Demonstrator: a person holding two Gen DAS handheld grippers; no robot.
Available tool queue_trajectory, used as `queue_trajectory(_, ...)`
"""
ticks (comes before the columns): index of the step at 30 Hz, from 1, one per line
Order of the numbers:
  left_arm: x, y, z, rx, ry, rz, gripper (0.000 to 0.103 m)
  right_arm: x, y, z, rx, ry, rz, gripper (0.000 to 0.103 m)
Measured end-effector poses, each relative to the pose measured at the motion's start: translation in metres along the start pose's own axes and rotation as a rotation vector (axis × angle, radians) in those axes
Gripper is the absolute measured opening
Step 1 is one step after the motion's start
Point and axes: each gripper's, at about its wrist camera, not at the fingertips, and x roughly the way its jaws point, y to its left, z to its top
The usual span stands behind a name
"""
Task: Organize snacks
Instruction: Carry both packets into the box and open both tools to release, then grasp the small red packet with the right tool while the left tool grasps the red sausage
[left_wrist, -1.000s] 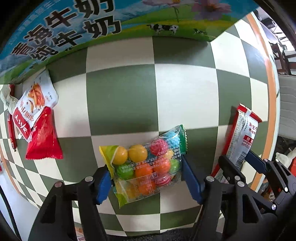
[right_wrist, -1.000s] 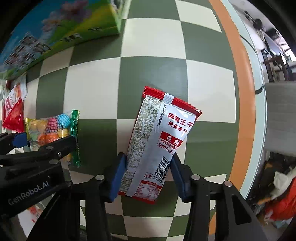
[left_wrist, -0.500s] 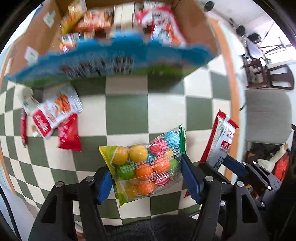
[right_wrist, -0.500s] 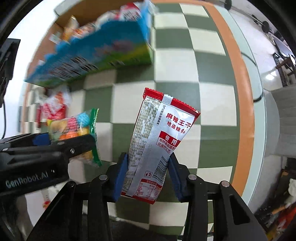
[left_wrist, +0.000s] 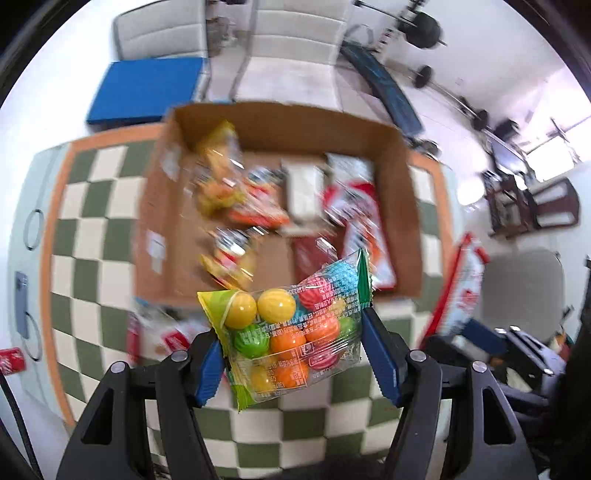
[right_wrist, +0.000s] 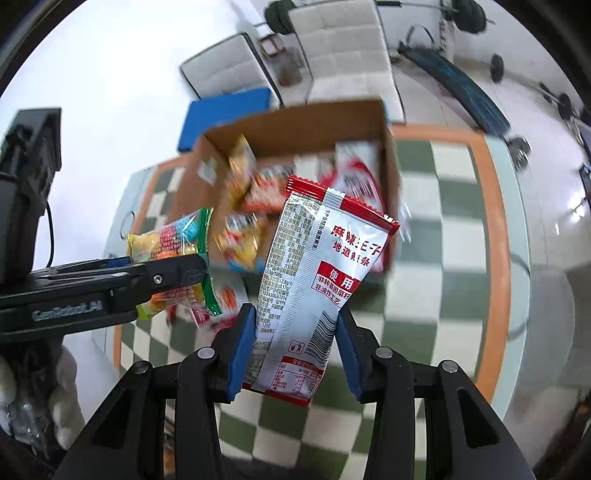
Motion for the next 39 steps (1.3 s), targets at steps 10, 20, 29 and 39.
queue_trajectory(10,0.047,0.075,0.058,-0.083,0.123,0.085,0.065,0.070,0.038,0.086,-0.037,0.026,0.016,0.046)
queue_trajectory(20,0.083,0.092,0.063,-0.064,0.280,0.098,0.065,0.150,0.054,0.109,-0.061,0.157,-0.035,0.046)
queue_trajectory(29,0.094,0.092,0.060,-0.071,0.345,0.088,0.068,0.178,0.042,0.108,0.016,0.271,-0.018,0.081)
queue_trajectory(39,0.059,0.089,0.066,-0.071,0.249,0.075,0.094,0.158,0.044,0.104,0.032,0.233,-0.031,0.088)
